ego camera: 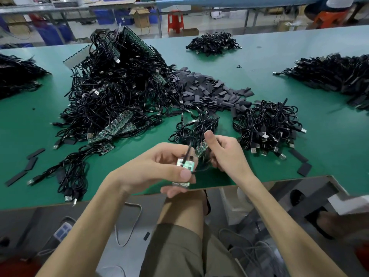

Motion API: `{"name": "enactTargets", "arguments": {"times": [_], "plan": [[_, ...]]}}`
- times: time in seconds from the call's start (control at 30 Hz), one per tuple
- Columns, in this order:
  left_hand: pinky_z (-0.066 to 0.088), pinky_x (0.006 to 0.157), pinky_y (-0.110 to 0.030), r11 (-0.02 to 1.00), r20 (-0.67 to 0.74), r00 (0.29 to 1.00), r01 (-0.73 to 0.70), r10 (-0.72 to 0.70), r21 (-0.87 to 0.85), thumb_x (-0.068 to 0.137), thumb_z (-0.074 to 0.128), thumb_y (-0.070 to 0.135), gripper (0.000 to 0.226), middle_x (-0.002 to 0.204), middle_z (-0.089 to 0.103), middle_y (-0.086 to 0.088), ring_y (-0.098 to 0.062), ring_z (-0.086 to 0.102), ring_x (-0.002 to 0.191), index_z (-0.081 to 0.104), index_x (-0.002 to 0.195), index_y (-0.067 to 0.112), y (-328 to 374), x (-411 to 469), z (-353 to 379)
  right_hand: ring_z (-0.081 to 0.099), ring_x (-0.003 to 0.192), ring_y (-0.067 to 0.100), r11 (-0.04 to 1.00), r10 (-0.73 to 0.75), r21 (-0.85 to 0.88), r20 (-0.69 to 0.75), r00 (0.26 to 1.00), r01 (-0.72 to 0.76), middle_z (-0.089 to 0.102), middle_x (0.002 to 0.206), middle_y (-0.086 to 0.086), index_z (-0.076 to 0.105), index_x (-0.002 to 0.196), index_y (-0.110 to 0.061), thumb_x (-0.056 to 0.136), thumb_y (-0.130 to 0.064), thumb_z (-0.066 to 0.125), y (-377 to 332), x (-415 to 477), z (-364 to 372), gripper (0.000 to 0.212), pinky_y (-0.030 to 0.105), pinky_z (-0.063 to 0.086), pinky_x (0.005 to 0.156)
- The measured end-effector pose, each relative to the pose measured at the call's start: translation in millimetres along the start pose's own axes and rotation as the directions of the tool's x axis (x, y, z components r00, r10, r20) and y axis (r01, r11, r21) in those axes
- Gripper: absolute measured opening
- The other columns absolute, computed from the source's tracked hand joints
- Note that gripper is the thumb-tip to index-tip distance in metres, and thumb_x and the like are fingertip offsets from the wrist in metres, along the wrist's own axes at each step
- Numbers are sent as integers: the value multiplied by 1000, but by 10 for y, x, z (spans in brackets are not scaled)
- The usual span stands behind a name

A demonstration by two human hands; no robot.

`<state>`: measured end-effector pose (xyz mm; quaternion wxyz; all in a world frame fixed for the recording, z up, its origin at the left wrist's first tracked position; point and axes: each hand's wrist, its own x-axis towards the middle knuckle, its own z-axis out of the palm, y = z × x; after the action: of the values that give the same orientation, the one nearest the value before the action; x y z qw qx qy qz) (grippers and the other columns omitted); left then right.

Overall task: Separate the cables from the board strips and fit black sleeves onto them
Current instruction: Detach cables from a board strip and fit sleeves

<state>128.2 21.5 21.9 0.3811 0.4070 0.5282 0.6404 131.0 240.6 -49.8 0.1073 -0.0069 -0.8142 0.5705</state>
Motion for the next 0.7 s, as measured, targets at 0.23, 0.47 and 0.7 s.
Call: {"name": "enactTargets", "arguments": {"times": [0.23, 0.47, 0.7], "plan": [[34, 48, -26, 986, -108, 981, -164, 161, -22, 94, 71, 29, 17, 68, 56, -7, -15, 54, 53, 67, 90, 13, 41, 149, -52, 52, 46, 19, 997, -45, 74, 156, 987, 34, 65, 57, 4, 55, 82, 0, 88, -77, 55, 32, -1, -44, 77, 27, 40, 52], [47, 56, -23, 977, -293, 951, -146, 96, -155, 100, 55, 20, 15, 77, 65, 0, -13, 52, 57, 63, 96, 7, -32, 562, -111, 58, 53, 10, 961, 56, 236, 336, 940, -142, 63, 58, -2, 77, 93, -12, 100, -37, 66, 85, 61, 10, 29, 20, 46, 57], [56, 86, -53, 943, -504, 863, 135, 39, 303, 97, 67, 34, 38, 94, 71, -25, -41, 68, 87, 59, 89, -3, -370, 810, -157, 69, 100, 7, 983, -17, -162, 367, 930, 82, 76, 107, -14, 81, 103, -33, 88, -39, 80, 47, -14, -1, 16, 25, 53, 91]]}}
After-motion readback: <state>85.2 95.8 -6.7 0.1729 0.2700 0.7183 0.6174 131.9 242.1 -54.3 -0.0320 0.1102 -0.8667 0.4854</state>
